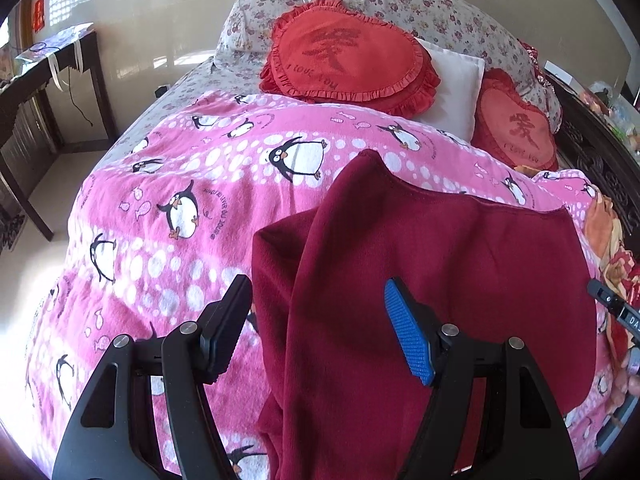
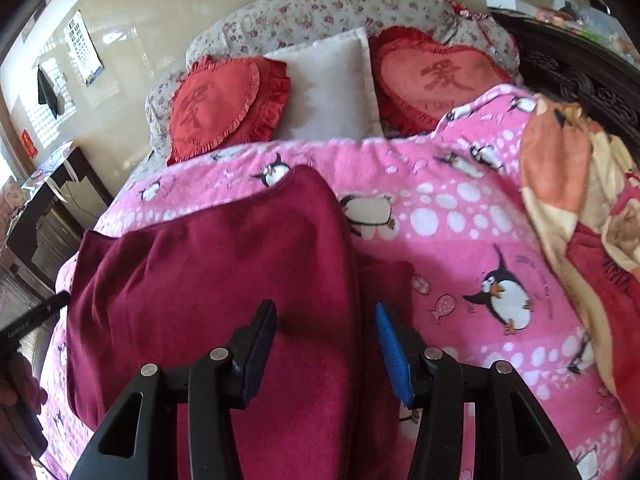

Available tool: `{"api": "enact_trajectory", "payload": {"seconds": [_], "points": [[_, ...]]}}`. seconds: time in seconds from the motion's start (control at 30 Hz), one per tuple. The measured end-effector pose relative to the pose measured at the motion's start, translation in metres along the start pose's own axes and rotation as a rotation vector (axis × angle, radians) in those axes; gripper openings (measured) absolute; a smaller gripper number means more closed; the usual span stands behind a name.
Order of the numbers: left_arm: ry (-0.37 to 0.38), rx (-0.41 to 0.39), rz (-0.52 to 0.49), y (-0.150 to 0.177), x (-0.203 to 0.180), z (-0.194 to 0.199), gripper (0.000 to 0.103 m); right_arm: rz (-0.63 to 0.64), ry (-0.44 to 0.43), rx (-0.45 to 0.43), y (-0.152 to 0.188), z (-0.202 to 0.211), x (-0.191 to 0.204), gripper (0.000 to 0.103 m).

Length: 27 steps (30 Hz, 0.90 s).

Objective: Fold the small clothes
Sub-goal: 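Open both grippers and move them to the new folded edge, then grasp the folded edge with both grippers and lift it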

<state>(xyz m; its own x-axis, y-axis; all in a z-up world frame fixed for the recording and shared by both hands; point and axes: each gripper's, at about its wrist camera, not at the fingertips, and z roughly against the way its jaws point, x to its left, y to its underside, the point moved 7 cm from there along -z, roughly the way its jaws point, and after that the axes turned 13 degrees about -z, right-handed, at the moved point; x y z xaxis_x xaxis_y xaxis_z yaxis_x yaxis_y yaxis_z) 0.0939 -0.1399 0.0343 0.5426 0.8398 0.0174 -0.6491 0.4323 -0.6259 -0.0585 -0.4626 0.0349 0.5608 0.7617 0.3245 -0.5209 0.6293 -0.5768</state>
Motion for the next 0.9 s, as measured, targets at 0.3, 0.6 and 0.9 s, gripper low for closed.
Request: {"api": "enact_trajectory", "payload": {"seconds": [0.3, 0.6, 0.9], "points": [[0.06, 0.044, 0.101, 0.051, 0.018, 0.008, 0.07, 0.057, -0.032, 0.046, 0.032, 0.02, 0.011, 0.049], [0.157, 0.082, 0.193, 0.099, 0.024, 0.006, 0.07, -0.066, -0.036, 0.018, 0.04, 0.024, -0.018, 0.062], [0.224, 0.062, 0.213, 0.097, 0.011, -0.011, 0.085, -0.12, -0.099, 0.071, 0.068, 0.015, -0.056, 0.071]]}}
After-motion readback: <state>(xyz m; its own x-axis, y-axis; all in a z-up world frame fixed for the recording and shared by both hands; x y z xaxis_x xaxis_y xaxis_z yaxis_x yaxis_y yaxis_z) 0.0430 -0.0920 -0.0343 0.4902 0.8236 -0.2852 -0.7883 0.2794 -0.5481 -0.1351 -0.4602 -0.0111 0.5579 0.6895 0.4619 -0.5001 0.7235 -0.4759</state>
